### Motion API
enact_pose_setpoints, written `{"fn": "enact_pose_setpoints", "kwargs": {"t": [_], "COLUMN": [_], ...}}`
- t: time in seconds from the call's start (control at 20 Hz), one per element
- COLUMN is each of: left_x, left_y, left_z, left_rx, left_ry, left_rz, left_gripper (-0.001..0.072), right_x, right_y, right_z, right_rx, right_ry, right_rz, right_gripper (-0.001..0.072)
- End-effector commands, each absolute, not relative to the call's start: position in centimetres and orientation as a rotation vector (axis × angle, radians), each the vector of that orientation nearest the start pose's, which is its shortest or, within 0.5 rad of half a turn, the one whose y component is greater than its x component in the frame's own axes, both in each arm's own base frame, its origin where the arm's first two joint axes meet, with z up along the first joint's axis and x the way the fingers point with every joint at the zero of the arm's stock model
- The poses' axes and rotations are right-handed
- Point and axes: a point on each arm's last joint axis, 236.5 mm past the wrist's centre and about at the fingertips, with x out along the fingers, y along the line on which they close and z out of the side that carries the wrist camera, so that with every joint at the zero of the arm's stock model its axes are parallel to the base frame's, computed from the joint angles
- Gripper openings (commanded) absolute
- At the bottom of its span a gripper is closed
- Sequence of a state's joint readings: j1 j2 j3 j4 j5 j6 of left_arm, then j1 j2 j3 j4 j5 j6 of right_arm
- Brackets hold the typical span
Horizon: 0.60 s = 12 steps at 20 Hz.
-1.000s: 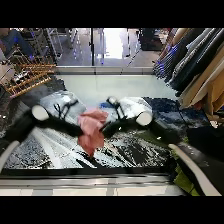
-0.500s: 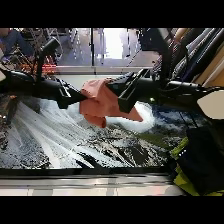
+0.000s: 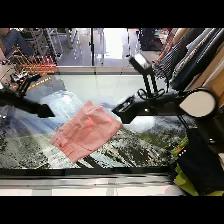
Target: Fold the clothes and pants, and hang the long-sleeved shirts on hangers.
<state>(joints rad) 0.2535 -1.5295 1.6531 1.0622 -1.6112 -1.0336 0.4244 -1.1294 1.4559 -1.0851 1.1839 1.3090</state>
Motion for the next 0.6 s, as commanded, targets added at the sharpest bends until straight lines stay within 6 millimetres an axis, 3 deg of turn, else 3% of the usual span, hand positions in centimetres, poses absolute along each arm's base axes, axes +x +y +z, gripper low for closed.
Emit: {"fn": "enact_pose_setpoints", "kwargs": {"t": [0.0, 0.05, 0.1, 0.15, 0.25, 0.35, 0.45, 0.55], "left_x": [40.4, 39.6, 38.7, 37.4, 35.0, 31.8, 28.9, 26.1], "left_y": [3.4, 2.4, 1.3, 0.0, -3.5, -7.4, -10.8, -12.3], "left_z": [5.0, 4.7, 4.0, 2.8, 0.7, -0.3, -0.6, -1.9], "left_rx": [-0.438, -0.536, -0.603, -0.661, -0.696, -0.657, -0.541, -0.285], "left_ry": [1.357, 1.359, 1.369, 1.391, 1.408, 1.481, 1.545, 1.616], "left_rz": [-0.379, -0.394, -0.390, -0.365, -0.363, -0.430, -0.508, -0.547], "left_gripper": [0.0652, 0.0649, 0.0638, 0.0602, 0.0602, 0.0602, 0.0602, 0.0602], "right_x": [33.9, 34.0, 34.1, 34.0, 34.2, 35.4, 37.5, 39.1], "right_y": [21.5, 20.9, 20.1, 19.5, 19.3, 19.7, 19.7, 20.4], "right_z": [11.2, 8.4, 5.5, 3.1, -0.4, -2.4, -4.0, -5.1], "right_rx": [0.185, 0.295, 0.400, 0.492, 0.615, 0.699, 0.761, 0.782], "right_ry": [1.024, 1.057, 1.083, 1.108, 1.132, 1.148, 1.144, 1.173], "right_rz": [0.665, 0.625, 0.574, 0.525, 0.463, 0.429, 0.381, 0.385], "right_gripper": [0.0410, 0.0438, 0.0526, 0.0549, 0.0550, 0.0649, 0.0644, 0.0635]}}
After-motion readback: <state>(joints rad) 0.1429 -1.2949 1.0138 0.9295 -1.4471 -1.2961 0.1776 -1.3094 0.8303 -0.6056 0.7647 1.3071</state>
